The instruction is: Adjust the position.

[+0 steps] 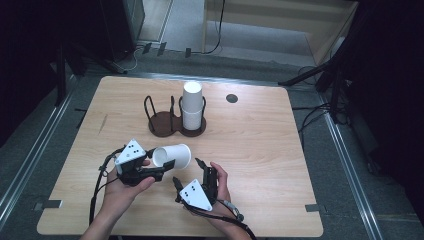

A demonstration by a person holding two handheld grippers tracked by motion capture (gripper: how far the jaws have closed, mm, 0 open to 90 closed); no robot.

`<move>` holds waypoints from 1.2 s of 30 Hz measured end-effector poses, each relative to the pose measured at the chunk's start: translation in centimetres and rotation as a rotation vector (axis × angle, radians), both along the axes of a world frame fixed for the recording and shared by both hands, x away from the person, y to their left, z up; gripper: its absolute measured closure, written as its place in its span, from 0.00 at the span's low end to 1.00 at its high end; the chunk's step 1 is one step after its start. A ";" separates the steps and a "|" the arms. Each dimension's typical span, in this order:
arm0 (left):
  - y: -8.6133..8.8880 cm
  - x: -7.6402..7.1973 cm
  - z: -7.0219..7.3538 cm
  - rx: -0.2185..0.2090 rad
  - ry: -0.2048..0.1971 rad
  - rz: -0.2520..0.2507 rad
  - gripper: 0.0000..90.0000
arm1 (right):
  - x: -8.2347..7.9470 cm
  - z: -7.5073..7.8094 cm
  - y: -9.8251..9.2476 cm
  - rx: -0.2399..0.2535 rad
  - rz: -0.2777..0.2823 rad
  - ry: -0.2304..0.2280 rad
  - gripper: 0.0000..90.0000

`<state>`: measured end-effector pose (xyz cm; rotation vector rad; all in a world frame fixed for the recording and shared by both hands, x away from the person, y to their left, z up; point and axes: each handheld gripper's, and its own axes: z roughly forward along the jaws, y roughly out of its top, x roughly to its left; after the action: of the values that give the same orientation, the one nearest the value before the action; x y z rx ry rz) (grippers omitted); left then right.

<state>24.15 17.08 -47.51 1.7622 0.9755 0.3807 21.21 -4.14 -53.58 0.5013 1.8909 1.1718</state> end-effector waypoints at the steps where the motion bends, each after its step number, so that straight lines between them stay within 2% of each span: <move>1: 0.2 0.0 -0.1 -0.020 -0.011 0.008 0.38 | 0.1 0.1 -0.1 0.014 -0.003 0.006 0.14; 6: 0.4 0.0 0.0 -0.044 -0.028 0.021 0.38 | 0.2 0.2 -0.3 0.037 -0.012 0.021 0.14; 7: 0.5 -0.1 0.0 -0.055 -0.046 0.035 0.38 | 0.3 0.3 -0.4 0.044 -0.016 0.032 0.14; 8: 0.5 -0.1 0.0 -0.055 -0.046 0.035 0.38 | 0.3 0.3 -0.4 0.047 -0.016 0.034 0.14; 9: 0.7 0.0 -0.1 -0.086 -0.070 0.042 0.38 | 0.4 0.3 -0.4 0.053 -0.016 0.039 0.14; 11: 0.9 0.1 -0.2 -0.115 -0.080 0.047 0.38 | 0.3 0.3 -0.4 0.067 -0.015 0.047 0.14; 14: 1.2 0.2 -0.3 -0.129 -0.091 0.056 0.38 | 0.4 0.4 -0.5 0.072 -0.015 0.049 0.14; 16: 1.5 0.2 -0.4 -0.154 -0.111 0.072 0.38 | 0.4 0.5 -0.6 0.090 -0.013 0.068 0.14; 19: 1.7 0.2 -0.4 -0.176 -0.116 0.081 0.38 | 0.5 0.6 -0.6 0.107 -0.008 0.086 0.14; 24: 1.7 0.3 -0.7 -0.190 -0.170 0.091 0.38 | 0.7 0.8 -0.9 0.148 -0.006 0.114 0.14; 25: 1.7 0.3 -0.7 -0.190 -0.170 0.091 0.38 | 0.7 0.9 -1.0 0.155 -0.007 0.118 0.14; 28: 1.6 0.2 -1.0 -0.210 -0.222 0.098 0.38 | 0.8 1.0 -1.1 0.174 -0.007 0.133 0.14; 33: 1.6 0.2 -1.2 -0.221 -0.255 0.102 0.38 | 0.9 1.3 -1.3 0.213 -0.002 0.151 0.13; 36: 1.6 0.2 -1.2 -0.223 -0.273 0.101 0.38 | 1.0 1.3 -1.1 0.196 -0.028 0.153 0.13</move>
<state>24.34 18.69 -48.73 1.4211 0.8760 0.5405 22.20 -5.20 -52.32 0.7414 1.8994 1.3404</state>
